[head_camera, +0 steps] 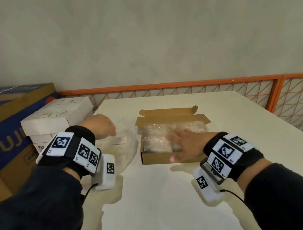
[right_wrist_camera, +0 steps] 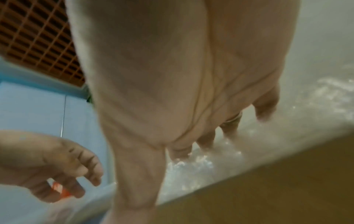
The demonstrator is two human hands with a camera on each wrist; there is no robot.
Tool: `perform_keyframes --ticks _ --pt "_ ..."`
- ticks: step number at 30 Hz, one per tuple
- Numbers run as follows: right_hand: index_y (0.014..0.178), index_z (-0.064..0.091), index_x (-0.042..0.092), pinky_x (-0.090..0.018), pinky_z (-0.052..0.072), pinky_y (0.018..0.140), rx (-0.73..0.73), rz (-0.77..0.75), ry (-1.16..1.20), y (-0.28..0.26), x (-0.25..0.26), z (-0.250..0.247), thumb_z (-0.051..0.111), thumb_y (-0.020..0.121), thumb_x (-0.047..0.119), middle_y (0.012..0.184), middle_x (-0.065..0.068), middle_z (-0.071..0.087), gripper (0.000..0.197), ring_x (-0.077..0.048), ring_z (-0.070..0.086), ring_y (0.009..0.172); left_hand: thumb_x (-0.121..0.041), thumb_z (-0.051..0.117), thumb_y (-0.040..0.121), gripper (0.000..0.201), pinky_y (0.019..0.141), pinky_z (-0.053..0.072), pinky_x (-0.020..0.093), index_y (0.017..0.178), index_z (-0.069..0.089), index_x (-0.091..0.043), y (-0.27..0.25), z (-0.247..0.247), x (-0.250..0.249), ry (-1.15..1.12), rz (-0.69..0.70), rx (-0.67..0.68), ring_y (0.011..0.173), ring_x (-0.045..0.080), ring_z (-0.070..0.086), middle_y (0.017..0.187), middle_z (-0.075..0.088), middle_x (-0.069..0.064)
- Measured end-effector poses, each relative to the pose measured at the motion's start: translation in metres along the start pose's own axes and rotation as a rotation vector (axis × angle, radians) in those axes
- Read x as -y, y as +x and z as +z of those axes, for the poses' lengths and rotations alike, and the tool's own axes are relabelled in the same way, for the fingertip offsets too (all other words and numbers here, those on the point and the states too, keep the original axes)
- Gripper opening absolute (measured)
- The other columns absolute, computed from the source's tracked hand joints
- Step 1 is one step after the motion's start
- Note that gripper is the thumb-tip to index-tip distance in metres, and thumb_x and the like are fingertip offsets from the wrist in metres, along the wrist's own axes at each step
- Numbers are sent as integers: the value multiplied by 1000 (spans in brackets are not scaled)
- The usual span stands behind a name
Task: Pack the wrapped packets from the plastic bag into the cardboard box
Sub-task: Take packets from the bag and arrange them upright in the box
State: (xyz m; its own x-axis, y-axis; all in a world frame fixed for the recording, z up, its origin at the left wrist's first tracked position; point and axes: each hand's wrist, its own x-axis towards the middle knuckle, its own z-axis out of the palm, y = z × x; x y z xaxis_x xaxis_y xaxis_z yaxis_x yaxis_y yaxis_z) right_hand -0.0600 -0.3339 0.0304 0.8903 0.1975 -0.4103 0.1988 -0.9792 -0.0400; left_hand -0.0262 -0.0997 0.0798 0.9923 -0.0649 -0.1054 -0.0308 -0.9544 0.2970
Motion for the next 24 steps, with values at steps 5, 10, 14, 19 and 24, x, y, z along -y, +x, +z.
perform_keyframes --ticks 5,10,14,19,24 --pt "150 -6 27 -48 6 118 -126 -8 105 -6 2 -6 42 90 57 158 -4 -14 83 -30 -7 146 -30 59 89 53 104 36 32 135 46 -8 7 22 28 187 -100 201 129 25 43 141 46 8" --pt "150 -2 29 -47 9 118 -174 -20 140 -13 2 -3 45 88 58 159 -4 -9 82 -29 0 146 -37 66 83 86 109 27 30 149 16 -14 9 41 38 101 -199 262 139 25 29 153 27 9" --pt "150 7 29 -44 14 118 -189 -35 180 -19 1 -3 47 89 56 159 -2 -1 78 -27 8 146 -43 60 82 50 94 44 28 120 56 -11 20 57 42 367 -168 234 110 22 58 120 62 6" --pt "148 22 28 -41 20 117 -236 -70 236 -26 3 -5 51 89 51 158 -2 15 70 -23 19 144 -33 48 95 44 99 37 26 127 53 -4 20 48 38 320 -142 146 121 23 51 128 55 9" --pt "143 34 26 -33 23 113 -270 -104 263 -36 7 -9 54 89 46 153 1 27 61 -19 27 140 -12 34 100 38 102 33 27 134 42 5 21 38 35 305 -141 93 130 25 43 141 44 16"
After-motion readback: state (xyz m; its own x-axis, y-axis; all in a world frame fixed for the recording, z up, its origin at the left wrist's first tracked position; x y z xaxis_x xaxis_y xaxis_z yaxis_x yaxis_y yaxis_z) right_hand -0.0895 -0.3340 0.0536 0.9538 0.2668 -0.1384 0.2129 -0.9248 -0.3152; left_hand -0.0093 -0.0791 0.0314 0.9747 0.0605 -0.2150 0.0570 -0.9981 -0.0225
